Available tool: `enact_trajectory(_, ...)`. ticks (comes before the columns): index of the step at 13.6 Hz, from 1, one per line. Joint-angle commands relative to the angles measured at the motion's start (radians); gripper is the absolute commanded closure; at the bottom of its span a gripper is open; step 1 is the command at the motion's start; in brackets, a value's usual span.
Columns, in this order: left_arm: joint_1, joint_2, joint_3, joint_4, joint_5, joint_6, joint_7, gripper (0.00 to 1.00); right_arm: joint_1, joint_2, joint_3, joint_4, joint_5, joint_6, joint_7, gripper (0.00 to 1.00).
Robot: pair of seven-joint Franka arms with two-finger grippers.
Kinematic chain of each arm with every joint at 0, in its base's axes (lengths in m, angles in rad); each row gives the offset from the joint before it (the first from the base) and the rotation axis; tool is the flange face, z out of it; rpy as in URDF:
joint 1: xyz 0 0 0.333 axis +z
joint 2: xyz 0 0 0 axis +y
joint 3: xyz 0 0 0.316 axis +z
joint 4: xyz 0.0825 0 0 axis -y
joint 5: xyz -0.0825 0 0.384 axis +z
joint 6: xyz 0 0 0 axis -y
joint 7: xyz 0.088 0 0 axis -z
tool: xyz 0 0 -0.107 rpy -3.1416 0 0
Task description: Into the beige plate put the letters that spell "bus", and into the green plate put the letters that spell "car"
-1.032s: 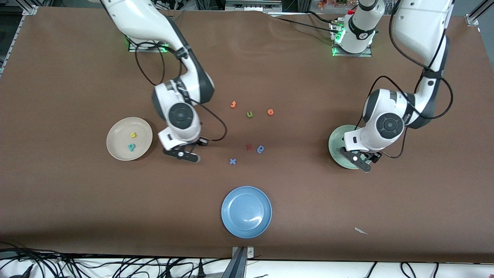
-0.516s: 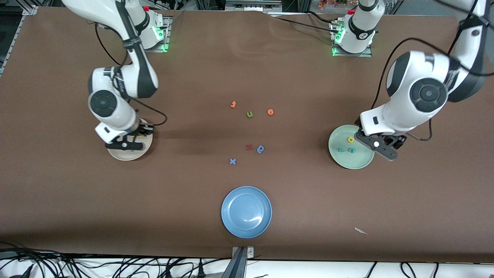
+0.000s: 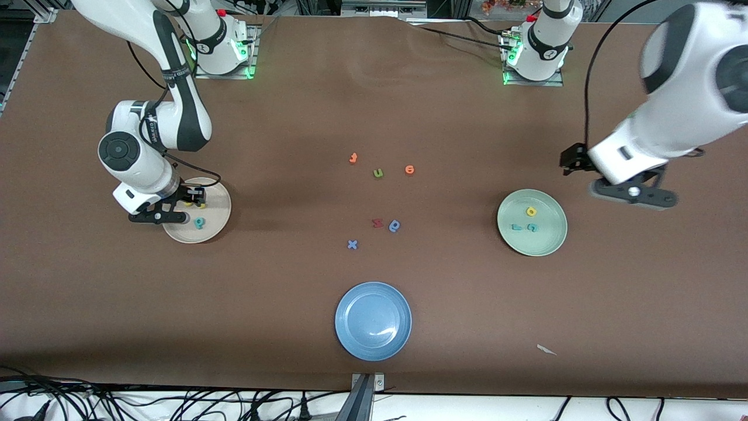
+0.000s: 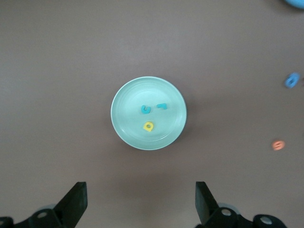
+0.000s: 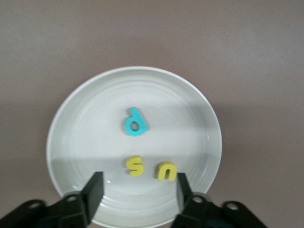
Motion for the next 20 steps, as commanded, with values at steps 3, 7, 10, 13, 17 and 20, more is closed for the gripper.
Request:
enact_trajectory(3, 0.050, -0.134, 0.032, -0.058, -0.018, 0.053, -0.003, 0.00, 0.002, -0.042, 0.001, 0.193, 0.015, -0.319, 0.054, 0.00)
enact_trajectory(7, 0.012, -0.131, 0.056, -0.067, 0.004, 0.056, -0.003, 0.00, 0.007, -0.060, 0.011, 0.334, 0.014, -0.523, 0.144, 0.00)
enact_trajectory(10, -0.021, -0.115, 0.078, -0.042, 0.034, 0.055, -0.012, 0.00, -0.267, -0.167, 0.322, 0.398, -0.061, -0.618, 0.180, 0.00)
enact_trajectory(13, -0.027, -0.114, 0.089, -0.039, 0.039, 0.047, -0.012, 0.00, -0.407, -0.276, 0.437, 0.402, -0.135, -0.641, 0.154, 0.00)
enact_trajectory(17, -0.037, -0.116, 0.092, -0.026, 0.039, 0.029, -0.012, 0.00, -0.492, -0.352, 0.507, 0.408, -0.132, -0.551, 0.163, 0.00)
enact_trajectory(20, -0.042, -0.111, 0.090, -0.001, 0.034, -0.003, -0.015, 0.00, -0.498, -0.352, 0.507, 0.408, -0.126, -0.471, 0.162, 0.00)
